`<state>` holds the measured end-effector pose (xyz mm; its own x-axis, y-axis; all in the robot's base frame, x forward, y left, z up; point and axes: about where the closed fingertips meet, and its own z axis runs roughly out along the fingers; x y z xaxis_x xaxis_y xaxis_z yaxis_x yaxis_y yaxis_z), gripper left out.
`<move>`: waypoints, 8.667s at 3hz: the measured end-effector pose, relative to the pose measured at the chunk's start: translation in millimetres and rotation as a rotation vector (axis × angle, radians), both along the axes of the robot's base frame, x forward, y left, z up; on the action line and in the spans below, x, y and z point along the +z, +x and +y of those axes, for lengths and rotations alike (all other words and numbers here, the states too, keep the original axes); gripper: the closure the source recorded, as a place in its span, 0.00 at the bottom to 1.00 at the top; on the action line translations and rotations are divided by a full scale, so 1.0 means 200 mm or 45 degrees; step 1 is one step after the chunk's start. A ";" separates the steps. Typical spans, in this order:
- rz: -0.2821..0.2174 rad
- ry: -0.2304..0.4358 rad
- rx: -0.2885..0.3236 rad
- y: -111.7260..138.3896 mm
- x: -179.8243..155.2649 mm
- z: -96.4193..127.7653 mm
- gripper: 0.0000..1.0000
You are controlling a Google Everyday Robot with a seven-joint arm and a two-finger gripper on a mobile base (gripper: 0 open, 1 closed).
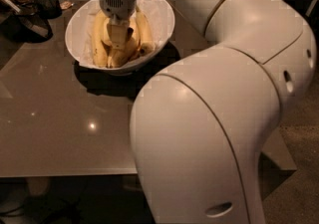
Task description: Pick banana from white bowl
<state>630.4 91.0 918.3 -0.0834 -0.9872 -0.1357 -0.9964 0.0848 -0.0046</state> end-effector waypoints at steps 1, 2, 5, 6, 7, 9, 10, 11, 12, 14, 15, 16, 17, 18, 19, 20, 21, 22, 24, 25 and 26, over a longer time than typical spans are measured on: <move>0.000 0.000 0.000 0.00 0.00 0.00 1.00; 0.000 0.000 0.000 0.00 0.00 0.00 1.00; 0.000 0.000 0.000 0.00 -0.04 0.00 1.00; 0.000 0.000 0.000 0.00 -0.04 0.00 0.81; 0.000 0.000 0.000 0.00 -0.04 0.00 0.58; 0.000 0.000 0.000 0.00 -0.04 0.00 0.12; -0.065 0.055 -0.007 0.07 -0.04 0.07 0.00; -0.065 0.055 -0.007 0.07 -0.04 0.07 0.00; -0.066 0.055 -0.007 0.07 -0.04 0.07 0.18; -0.066 0.055 -0.007 0.07 -0.04 0.07 0.64; -0.066 0.055 -0.007 0.07 -0.04 0.07 0.87; -0.066 0.056 -0.006 0.07 -0.03 0.07 1.00; -0.167 0.079 0.091 0.04 0.08 0.13 1.00; -0.356 0.096 0.220 -0.05 0.22 0.20 1.00; -0.387 0.089 0.230 -0.09 0.24 0.17 1.00; -0.384 0.091 0.229 -0.08 0.24 0.18 1.00; -0.369 0.165 0.218 -0.30 0.37 0.23 1.00; -0.369 0.165 0.218 -0.30 0.37 0.23 1.00; -0.422 0.341 0.097 -0.68 0.46 0.04 1.00; -0.423 0.343 0.097 -0.68 0.46 0.04 1.00; -0.435 0.350 0.090 -0.77 0.50 0.02 1.00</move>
Offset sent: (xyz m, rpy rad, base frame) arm -0.1162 0.0229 0.1096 0.1104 -0.0337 0.2114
